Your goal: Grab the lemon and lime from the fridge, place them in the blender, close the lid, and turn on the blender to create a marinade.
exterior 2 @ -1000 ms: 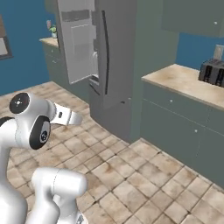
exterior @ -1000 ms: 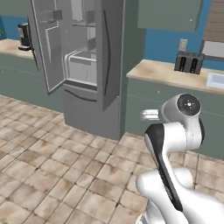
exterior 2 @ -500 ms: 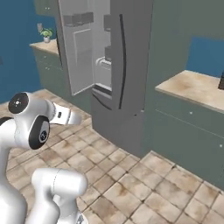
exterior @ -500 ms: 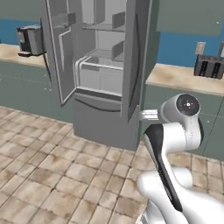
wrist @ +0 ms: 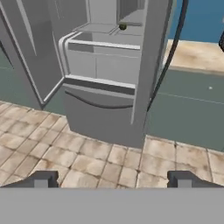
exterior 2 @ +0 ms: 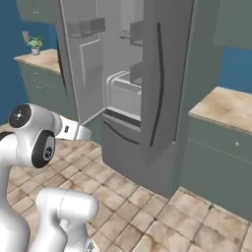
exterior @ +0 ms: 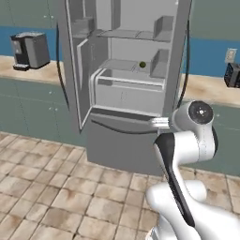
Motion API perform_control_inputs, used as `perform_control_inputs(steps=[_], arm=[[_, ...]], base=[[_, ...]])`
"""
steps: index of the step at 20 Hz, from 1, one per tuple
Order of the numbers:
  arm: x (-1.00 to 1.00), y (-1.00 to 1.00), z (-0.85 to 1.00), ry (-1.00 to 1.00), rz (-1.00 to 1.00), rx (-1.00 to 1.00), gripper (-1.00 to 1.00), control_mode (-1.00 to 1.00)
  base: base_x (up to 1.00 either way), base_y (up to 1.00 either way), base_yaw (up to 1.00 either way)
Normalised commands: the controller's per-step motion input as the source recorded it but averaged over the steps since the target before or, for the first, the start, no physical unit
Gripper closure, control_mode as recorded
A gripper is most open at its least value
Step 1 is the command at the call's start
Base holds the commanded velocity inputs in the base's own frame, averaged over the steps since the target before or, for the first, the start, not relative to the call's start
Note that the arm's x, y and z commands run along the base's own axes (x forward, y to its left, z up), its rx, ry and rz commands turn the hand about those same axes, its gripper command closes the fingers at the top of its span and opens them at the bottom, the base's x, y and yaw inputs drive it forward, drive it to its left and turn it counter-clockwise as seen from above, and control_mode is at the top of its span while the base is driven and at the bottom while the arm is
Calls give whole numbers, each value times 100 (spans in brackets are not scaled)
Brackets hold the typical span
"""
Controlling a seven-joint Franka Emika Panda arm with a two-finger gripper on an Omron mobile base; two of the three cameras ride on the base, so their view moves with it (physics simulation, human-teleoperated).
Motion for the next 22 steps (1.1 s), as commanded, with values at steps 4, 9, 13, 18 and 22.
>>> perform_control_inputs(steps=[4,9,13,18,22], arm=[[0,0,0,0,0,0,-100,100],[0,0,0,0,0,0,-100,100],[0,0,0,0,0,0,-100,100],[0,0,0,0,0,0,-100,100],[0,0,0,0,0,0,-100,100]], base=[[99,54,-25],[82,31,-24],[62,6,-23],[41,7,-24],[41,29,-24]])
